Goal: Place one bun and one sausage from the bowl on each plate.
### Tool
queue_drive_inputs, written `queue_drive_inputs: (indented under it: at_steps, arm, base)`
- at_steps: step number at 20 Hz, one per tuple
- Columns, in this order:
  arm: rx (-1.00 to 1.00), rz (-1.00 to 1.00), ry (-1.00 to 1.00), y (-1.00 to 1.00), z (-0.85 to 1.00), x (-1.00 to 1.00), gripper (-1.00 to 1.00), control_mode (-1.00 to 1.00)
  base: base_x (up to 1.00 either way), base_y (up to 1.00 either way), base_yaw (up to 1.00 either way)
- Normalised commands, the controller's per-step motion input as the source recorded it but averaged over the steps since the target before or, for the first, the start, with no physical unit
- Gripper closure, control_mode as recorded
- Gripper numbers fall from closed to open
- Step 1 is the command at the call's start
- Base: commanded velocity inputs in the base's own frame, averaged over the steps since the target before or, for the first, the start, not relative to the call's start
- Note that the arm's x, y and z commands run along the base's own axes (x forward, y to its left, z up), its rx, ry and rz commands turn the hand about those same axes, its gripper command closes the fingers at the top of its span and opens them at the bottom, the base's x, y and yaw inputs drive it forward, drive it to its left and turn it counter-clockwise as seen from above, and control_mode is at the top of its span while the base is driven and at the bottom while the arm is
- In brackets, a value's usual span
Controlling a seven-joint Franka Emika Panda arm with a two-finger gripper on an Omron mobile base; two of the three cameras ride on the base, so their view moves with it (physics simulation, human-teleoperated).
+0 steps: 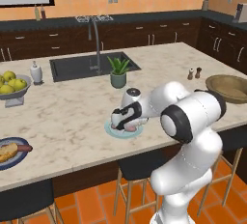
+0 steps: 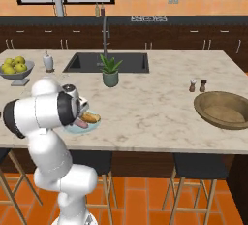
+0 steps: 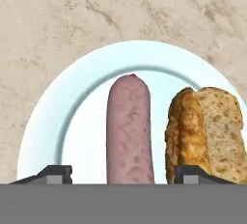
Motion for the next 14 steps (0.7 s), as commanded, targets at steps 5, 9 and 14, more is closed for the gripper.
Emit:
queue_drive_inputs:
  at_steps: [5,9,14]
  arm:
    - [0.20,-0.08,-0.43,0.00,0.91,-0.22,-1.00,-1.00]
    - [0.16,-0.13,-0.31,-0.12,1.00,-0.51,-1.00,-1.00]
    - [0.04,-0.01,0.00,-0.66,1.00,-0.74,-1.00,-1.00]
  base:
    - [0.00,0.00,0.00]
    - [0.00,0.00,0.00]
    - [0.00,0.00,0.00]
